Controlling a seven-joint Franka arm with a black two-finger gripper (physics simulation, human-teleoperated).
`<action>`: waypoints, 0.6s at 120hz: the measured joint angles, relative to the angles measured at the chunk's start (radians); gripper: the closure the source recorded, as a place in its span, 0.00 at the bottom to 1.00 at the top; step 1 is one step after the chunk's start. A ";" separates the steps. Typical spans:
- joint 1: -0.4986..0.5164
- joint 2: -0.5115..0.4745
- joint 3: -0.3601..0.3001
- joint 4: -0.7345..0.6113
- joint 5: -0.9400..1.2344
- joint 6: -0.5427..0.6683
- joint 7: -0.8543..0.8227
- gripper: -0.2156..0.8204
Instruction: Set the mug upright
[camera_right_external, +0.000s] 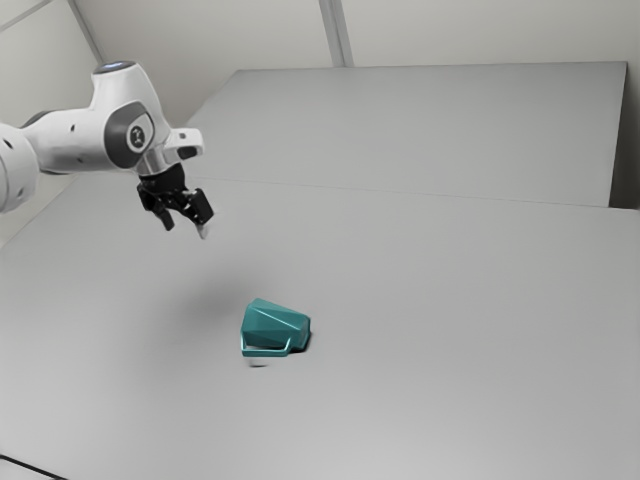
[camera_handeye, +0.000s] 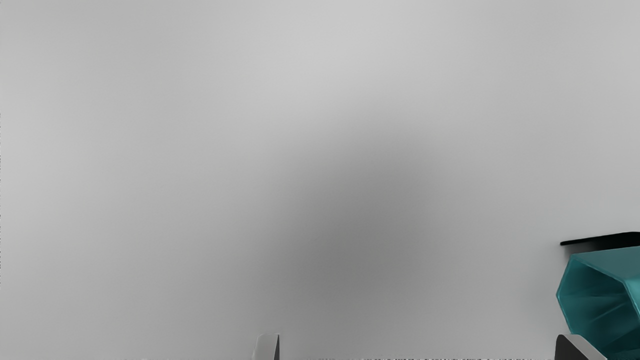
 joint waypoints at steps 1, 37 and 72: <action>-0.001 -0.002 0.004 -0.002 -0.002 0.000 0.000 0.21; 0.032 -0.088 0.041 -0.177 -0.252 0.016 0.022 0.21; 0.024 -0.097 0.081 -0.325 -0.533 0.008 0.100 0.21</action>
